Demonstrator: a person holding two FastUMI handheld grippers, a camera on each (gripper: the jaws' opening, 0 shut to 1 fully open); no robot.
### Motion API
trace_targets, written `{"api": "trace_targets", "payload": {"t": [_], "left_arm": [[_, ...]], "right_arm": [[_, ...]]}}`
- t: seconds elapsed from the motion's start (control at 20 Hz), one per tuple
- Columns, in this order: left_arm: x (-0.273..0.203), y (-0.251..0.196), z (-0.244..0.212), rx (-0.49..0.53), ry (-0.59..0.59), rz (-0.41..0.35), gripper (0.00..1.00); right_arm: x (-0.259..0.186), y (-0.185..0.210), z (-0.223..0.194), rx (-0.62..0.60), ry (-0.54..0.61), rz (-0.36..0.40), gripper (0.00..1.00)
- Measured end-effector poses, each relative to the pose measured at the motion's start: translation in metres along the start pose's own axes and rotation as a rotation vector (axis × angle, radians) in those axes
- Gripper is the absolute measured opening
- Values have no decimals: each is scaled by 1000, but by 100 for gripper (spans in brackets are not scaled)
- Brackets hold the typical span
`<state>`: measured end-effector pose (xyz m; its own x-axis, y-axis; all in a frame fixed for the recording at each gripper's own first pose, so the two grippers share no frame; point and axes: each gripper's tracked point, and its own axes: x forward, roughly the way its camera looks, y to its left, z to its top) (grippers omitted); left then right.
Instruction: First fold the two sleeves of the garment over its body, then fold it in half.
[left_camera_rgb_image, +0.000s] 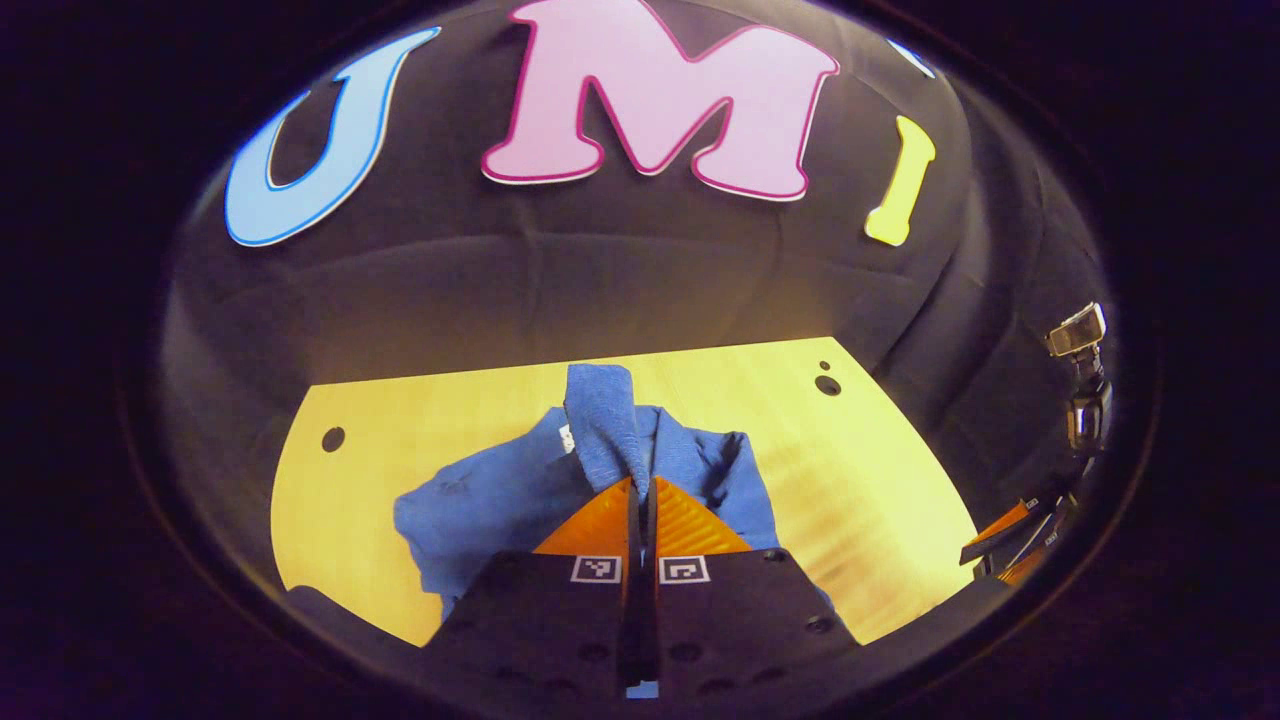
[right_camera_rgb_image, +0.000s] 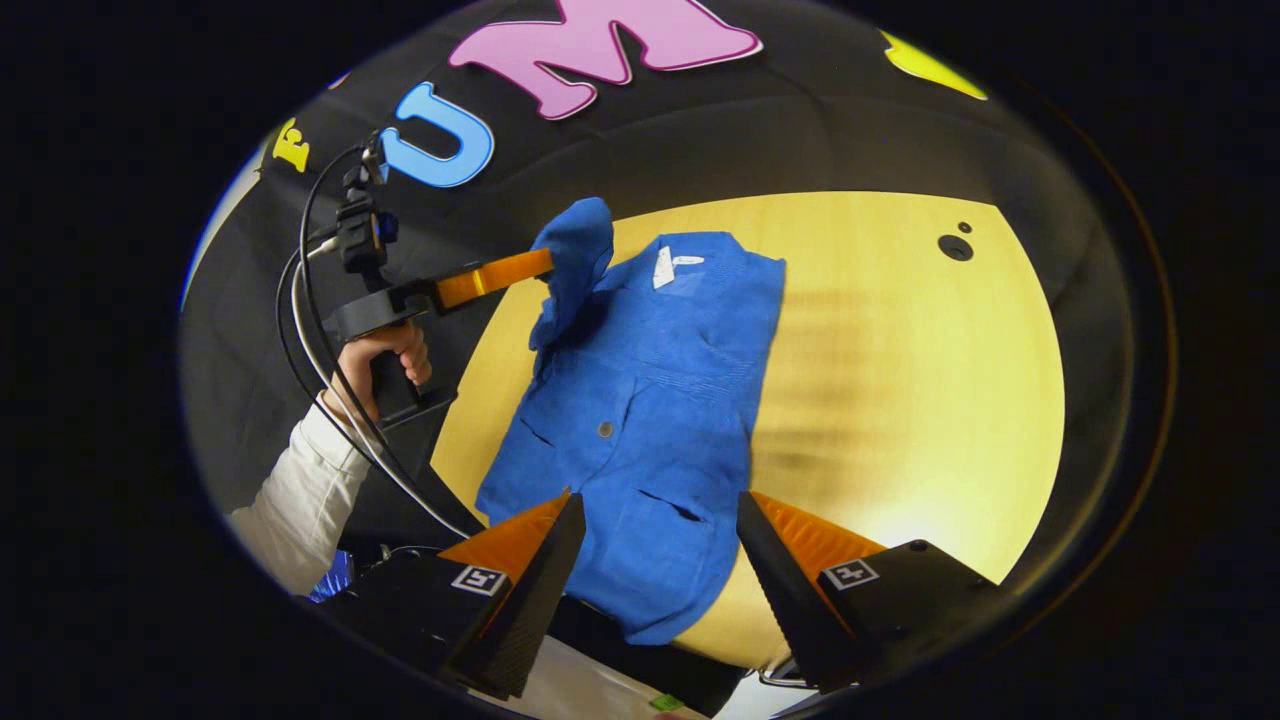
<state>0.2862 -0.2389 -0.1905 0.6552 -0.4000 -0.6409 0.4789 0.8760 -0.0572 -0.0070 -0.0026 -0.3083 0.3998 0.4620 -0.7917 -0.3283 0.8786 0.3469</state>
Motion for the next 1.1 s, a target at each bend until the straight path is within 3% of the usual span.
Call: {"api": "trace_targets", "payload": {"t": [0.1, 0.45, 0.55, 0.65, 0.8, 0.85, 0.9, 0.95, 1.0, 1.1], "left_arm": [[22, -20, -12, 22, 48, -16, 0], [72, -36, -49, 136, 192, 85, 0], [75, -50, -48, 139, 187, 59, 0], [75, -71, -47, 155, 175, -14, 1], [68, -101, -44, 151, 153, -101, 19], [64, -112, -46, 145, 160, -142, 29], [59, -122, -50, 137, 168, -185, 49], [50, -129, -53, 126, 173, -218, 50], [40, -129, -52, 110, 164, -219, 63], [22, -123, -60, 57, 164, -199, 71]], "right_arm": [[-6, -10, -4, 21, -2, -14, 98], [-15, -34, -20, 88, -3, -63, 98], [-15, -36, -28, 105, 11, -63, 98], [-11, -36, -30, 112, 24, -64, 98], [-10, -34, -29, 107, 31, -57, 98], [-9, -34, -28, 108, 30, -57, 98], [-7, -35, -27, 107, 28, -59, 98], [-6, -36, -28, 103, 23, -66, 98], [-5, -38, -27, 95, 16, -81, 98], [0, -41, -30, 84, 9, -122, 98]]}}
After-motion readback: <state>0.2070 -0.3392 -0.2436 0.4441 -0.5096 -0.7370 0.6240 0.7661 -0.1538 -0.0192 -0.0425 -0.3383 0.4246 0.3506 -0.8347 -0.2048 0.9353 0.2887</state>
